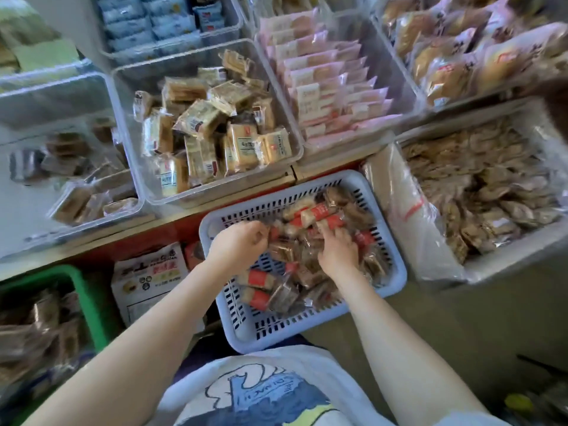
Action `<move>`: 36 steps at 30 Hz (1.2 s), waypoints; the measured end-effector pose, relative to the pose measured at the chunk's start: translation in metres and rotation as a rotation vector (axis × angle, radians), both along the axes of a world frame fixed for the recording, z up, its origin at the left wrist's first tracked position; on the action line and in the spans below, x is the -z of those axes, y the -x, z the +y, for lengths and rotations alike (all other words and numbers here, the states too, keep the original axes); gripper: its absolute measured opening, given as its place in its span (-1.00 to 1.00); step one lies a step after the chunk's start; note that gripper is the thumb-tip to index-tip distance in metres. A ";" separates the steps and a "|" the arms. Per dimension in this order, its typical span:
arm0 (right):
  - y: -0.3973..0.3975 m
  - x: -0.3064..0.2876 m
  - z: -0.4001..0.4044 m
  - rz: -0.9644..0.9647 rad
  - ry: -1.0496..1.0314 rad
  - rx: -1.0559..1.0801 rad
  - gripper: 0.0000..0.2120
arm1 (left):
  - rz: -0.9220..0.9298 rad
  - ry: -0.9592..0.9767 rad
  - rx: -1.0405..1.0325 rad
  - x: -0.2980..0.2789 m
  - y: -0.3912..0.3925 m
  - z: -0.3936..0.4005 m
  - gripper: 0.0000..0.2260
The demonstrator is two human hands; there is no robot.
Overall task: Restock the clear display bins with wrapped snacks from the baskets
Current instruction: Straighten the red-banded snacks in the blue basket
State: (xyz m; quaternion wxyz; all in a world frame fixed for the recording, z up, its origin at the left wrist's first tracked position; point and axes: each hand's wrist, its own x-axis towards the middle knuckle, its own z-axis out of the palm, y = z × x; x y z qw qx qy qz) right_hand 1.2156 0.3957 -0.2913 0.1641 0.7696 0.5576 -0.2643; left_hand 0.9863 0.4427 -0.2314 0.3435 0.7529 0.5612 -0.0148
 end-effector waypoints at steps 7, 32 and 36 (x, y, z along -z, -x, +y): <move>-0.024 0.032 -0.001 0.010 0.093 -0.083 -0.20 | 0.033 -0.015 0.042 0.006 -0.032 0.006 -0.77; 0.175 -0.110 0.053 0.589 -0.801 -0.446 -0.43 | -0.281 -0.358 -0.493 -0.064 0.111 -0.019 -0.65; 0.238 -0.119 0.078 0.546 -0.805 -0.545 -0.41 | -0.308 -0.518 -0.786 -0.072 0.186 -0.027 -0.65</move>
